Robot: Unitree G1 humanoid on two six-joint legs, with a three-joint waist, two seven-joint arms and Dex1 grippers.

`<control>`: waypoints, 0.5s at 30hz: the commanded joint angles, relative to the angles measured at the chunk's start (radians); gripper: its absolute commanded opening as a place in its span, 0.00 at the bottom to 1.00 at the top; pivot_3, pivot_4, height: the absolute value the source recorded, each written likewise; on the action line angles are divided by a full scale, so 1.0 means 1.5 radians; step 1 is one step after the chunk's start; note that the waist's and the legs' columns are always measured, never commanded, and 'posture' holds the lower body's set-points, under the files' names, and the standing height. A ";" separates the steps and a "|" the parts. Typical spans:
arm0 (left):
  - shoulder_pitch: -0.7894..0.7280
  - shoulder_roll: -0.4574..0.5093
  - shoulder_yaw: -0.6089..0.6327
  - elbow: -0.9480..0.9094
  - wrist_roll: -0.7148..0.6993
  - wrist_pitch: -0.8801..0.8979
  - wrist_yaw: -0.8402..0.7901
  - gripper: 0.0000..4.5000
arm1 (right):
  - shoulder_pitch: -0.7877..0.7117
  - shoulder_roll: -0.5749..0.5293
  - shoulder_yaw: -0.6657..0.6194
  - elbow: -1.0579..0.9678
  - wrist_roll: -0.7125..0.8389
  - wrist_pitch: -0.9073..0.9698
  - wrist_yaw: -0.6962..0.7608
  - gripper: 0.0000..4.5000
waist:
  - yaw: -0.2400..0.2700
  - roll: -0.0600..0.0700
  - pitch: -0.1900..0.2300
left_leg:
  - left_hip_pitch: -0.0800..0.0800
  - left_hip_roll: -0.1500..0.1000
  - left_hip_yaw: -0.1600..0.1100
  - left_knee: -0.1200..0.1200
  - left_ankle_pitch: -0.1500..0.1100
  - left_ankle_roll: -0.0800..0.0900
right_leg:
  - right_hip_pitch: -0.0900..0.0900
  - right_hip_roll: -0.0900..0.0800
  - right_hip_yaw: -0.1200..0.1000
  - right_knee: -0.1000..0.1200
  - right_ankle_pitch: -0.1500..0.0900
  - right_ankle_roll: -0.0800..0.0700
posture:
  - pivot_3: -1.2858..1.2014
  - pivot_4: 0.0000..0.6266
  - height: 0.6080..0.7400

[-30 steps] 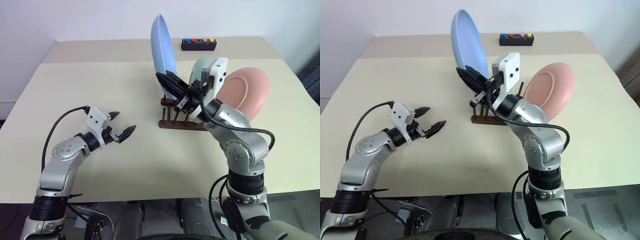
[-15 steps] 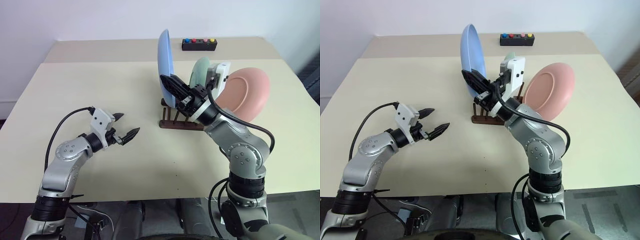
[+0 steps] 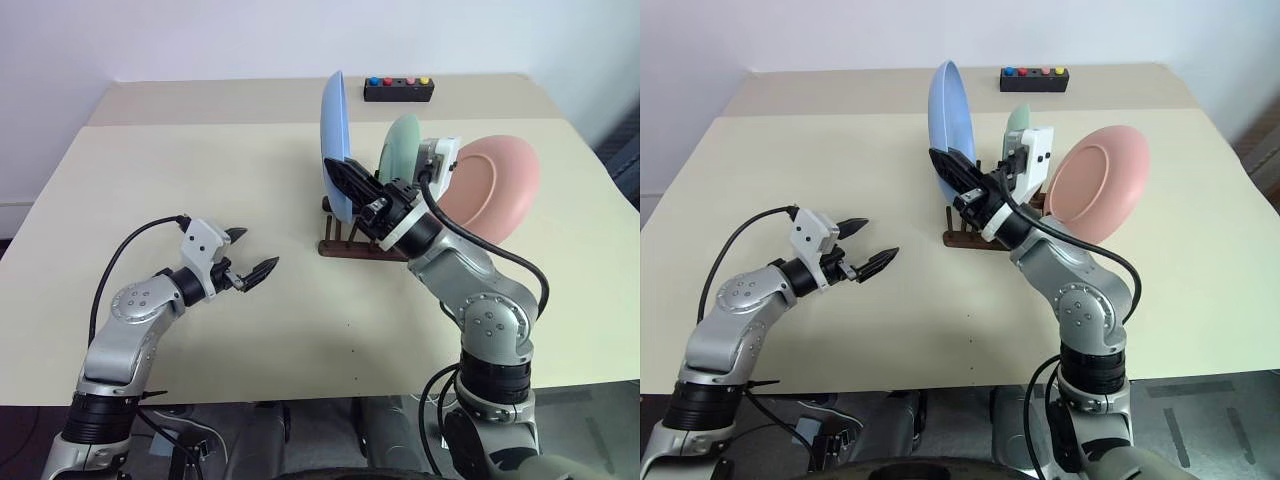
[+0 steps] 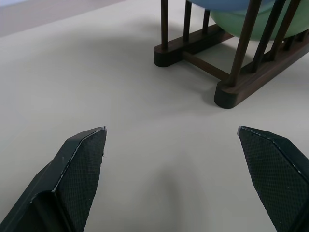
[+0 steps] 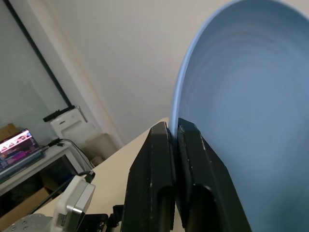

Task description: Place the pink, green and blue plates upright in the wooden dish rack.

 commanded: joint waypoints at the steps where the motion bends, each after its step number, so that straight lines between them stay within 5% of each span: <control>1: -0.001 -0.001 0.004 -0.021 0.002 -0.012 0.003 1.00 | 0.001 0.003 0.001 -0.029 0.022 -0.006 -0.005 0.41 | 0.000 0.000 0.000 | 0.000 0.000 0.000 0.000 0.000 0.000 | 0.000 0.000 0.000 0.000 0.000 0.000 | 0.52 0.24 1.00; 6: -0.002 -0.002 0.004 -0.018 0.003 -0.013 0.003 1.00 | 0.001 -0.003 0.003 -0.031 0.019 -0.009 -0.010 0.99 | 0.000 0.000 0.000 | 0.000 0.000 0.000 0.000 0.000 0.000 | 0.000 0.000 0.000 0.000 0.000 0.000 | 0.52 0.24 1.00; 15: -0.003 -0.005 0.002 -0.017 0.004 -0.014 0.002 1.00 | -0.003 -0.049 0.021 -0.039 -0.026 -0.023 -0.002 0.99 | 0.000 0.000 0.000 | 0.000 0.000 0.000 0.000 0.000 0.000 | 0.000 0.000 0.000 0.000 0.000 0.000 | 0.52 0.24 1.00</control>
